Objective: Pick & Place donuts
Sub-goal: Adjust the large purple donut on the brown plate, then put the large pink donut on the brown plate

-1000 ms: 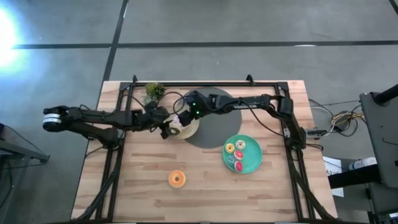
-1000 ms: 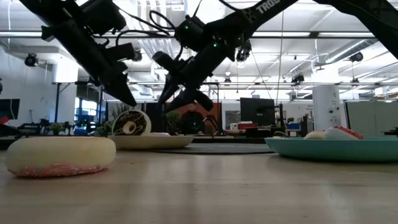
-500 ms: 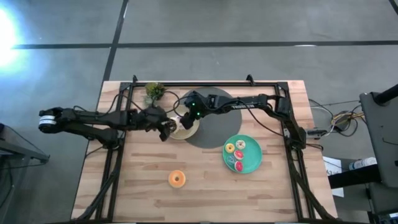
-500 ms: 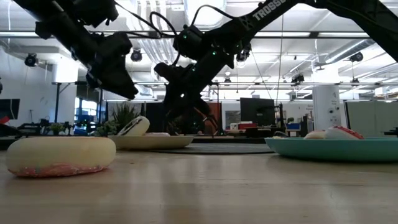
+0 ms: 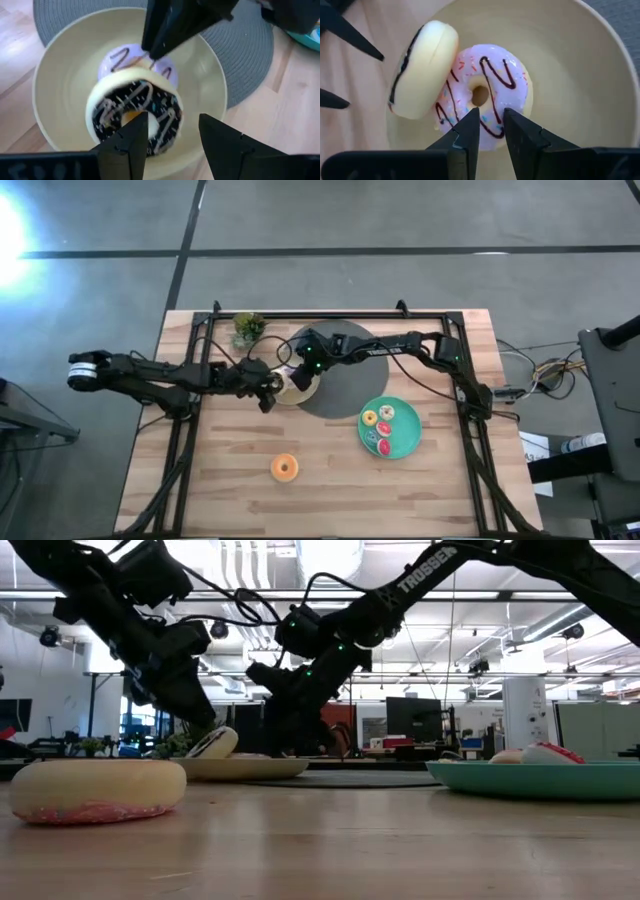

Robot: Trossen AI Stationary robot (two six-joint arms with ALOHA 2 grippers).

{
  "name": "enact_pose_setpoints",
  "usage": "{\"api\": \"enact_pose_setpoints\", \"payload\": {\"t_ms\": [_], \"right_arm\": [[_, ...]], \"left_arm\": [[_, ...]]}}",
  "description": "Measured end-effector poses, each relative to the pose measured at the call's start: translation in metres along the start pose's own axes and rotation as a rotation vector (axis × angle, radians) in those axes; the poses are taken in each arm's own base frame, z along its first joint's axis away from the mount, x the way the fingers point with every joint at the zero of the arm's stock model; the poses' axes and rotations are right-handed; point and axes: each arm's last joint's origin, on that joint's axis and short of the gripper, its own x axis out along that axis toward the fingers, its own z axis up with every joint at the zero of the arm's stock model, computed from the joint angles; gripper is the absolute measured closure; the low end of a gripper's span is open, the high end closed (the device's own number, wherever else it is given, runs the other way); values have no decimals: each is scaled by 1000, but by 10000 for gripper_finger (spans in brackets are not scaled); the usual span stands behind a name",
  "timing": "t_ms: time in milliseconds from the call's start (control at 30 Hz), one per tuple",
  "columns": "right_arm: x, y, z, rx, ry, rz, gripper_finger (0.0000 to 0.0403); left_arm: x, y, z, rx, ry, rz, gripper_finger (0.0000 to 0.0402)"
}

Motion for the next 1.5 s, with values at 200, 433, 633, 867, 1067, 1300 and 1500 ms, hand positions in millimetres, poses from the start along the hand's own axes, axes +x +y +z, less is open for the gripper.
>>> {"api": "enact_pose_setpoints", "payload": {"t_ms": [200,433,633,867,1067,1300,1500], "right_arm": [[-1,7,9,37,-1,61,321],[-1,17,28,-18,-53,119,321],[23,11,20,41,43,132,321],[13,16,32,-73,30,-61,327],[7,13,34,-129,77,-242,330],[4,16,35,-135,73,-257,330],[-22,39,49,-250,-12,-229,330]], "left_arm": [[-5,2,0,12,15,13,252],[-1,9,-16,-2,72,48,252],[2,14,-28,-61,99,65,252],[3,14,-29,-61,86,57,252],[3,14,-29,-53,83,55,252],[3,13,-28,-41,73,49,252],[-2,2,-20,5,25,-57,252]]}}
